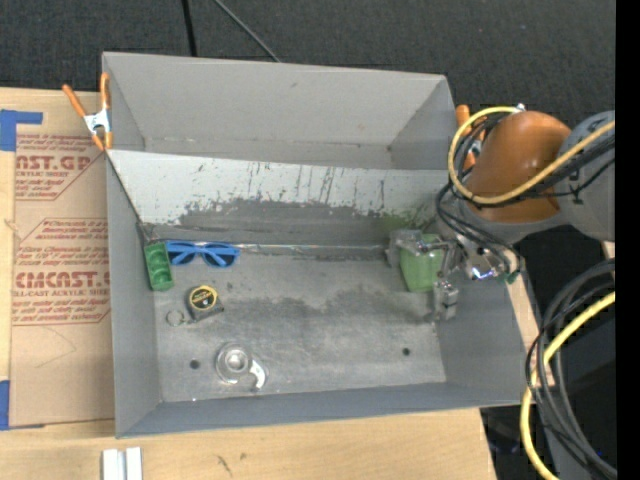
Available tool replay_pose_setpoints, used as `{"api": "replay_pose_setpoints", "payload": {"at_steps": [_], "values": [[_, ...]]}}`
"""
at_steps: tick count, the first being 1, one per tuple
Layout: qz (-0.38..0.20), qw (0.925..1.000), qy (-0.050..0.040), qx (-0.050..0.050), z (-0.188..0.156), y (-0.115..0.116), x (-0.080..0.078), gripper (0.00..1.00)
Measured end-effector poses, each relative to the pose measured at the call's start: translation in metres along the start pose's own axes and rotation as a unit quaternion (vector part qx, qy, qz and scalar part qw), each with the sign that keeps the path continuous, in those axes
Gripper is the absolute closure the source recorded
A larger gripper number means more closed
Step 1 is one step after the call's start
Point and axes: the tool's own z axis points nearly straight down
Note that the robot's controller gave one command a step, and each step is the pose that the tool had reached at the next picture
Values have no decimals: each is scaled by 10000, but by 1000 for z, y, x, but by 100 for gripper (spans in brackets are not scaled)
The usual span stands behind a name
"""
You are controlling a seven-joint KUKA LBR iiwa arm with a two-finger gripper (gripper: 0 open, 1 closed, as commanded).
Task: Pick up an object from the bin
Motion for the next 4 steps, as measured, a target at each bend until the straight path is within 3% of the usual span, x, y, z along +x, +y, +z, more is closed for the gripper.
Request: {"api": "replay_pose_setpoints", "payload": {"at_steps": [1, 2, 3, 4], "values": [[88, 10000, 15, 10, -1, -1, -6, 0], [-666, 9978, -7, 27, 4, -7, -6, 0], [-744, 9972, -4, 51, -9, -8, 4, 0], [-1863, 9824, 27, 103, -65, -12, -1, 0]]}}
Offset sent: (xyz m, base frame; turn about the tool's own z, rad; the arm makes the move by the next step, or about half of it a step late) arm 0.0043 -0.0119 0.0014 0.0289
